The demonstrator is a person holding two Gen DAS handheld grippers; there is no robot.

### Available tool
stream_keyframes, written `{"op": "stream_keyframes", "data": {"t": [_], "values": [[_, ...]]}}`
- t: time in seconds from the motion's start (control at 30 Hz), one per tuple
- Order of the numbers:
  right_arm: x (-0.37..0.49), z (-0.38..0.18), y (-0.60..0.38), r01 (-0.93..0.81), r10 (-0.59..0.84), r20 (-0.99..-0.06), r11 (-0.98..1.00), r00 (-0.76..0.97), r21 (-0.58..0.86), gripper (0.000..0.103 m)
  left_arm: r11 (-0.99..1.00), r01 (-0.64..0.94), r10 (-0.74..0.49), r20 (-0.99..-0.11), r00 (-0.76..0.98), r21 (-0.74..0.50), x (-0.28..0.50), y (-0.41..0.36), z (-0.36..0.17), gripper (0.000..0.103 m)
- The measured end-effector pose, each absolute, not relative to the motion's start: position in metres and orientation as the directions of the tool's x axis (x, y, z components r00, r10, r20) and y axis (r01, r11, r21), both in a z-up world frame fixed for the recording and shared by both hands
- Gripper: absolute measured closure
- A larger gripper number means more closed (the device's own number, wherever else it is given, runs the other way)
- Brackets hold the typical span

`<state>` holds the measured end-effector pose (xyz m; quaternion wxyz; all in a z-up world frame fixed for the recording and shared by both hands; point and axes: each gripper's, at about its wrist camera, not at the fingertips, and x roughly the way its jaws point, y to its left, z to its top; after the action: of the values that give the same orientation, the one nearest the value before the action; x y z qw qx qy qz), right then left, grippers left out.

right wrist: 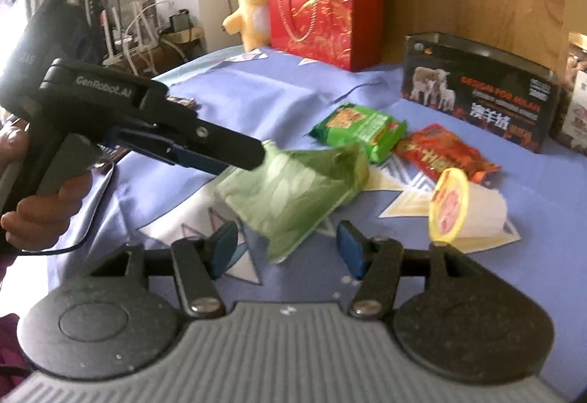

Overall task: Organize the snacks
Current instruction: 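Carry the light green packet into the black tin box and release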

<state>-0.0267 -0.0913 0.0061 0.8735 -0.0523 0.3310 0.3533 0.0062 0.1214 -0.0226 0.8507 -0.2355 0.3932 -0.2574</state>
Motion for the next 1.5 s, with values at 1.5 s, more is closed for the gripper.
{"op": "stream_keyframes", "data": {"t": [1.5], "values": [[0.128, 0.049, -0.206, -0.367, 0.405, -0.384, 0.914, 0.83, 0.171, 0.051, 0.789, 0.286, -0.569, -0.47, 0.675, -0.544, 0.2, 0.041, 0.046, 0.057]]}}
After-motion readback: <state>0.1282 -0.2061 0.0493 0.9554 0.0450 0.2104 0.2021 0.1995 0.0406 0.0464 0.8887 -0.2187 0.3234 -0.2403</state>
